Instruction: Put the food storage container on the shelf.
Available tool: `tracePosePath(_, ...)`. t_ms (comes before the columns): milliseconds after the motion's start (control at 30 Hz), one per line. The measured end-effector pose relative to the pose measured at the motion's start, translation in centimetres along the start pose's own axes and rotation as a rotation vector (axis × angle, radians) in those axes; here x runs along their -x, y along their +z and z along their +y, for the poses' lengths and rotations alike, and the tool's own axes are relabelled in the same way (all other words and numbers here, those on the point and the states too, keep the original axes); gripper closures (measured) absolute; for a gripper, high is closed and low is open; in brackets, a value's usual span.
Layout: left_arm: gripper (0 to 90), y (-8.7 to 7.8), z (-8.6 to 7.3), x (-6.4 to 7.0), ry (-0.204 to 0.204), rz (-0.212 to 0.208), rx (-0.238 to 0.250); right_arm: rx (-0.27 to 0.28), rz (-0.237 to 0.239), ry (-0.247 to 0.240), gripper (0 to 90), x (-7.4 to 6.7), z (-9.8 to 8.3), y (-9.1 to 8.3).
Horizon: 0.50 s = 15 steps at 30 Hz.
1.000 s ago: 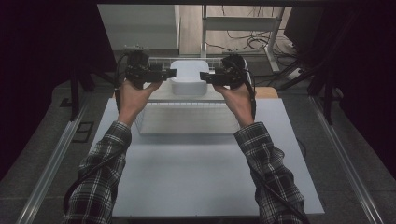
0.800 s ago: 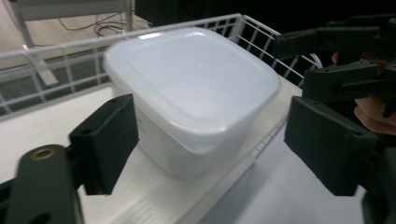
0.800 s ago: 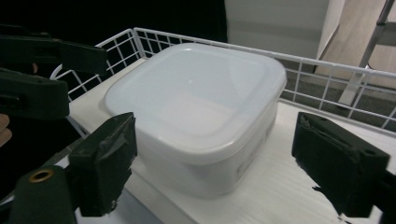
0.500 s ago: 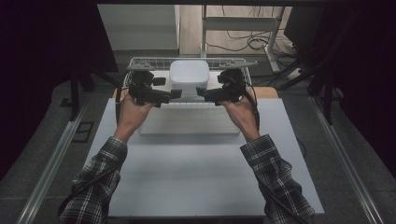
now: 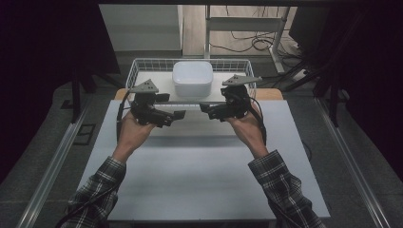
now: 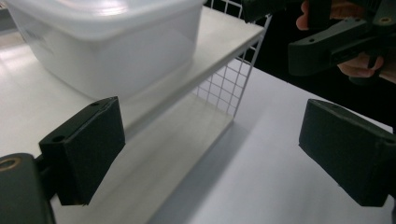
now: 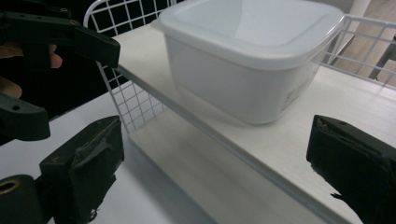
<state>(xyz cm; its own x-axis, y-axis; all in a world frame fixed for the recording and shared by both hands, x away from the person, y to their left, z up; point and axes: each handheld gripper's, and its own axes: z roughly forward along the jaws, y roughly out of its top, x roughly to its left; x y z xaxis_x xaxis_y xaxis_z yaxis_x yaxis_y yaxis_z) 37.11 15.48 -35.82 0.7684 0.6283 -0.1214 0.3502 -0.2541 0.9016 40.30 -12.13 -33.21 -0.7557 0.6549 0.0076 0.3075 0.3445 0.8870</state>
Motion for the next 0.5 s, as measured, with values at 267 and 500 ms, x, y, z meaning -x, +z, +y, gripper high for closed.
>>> tracePosePath(267,5.3,0.2,-2.0,1.0,0.002,-0.022,-0.019,-0.011,0.019,-0.022,3.3,-0.9,-1.5,-0.4)
tracePosePath(500,4.6,0.2,-4.2,1.7,-0.014,-0.046,-0.027,-0.006,0.039,-0.024,1.8,-1.4,-3.0,-0.8)
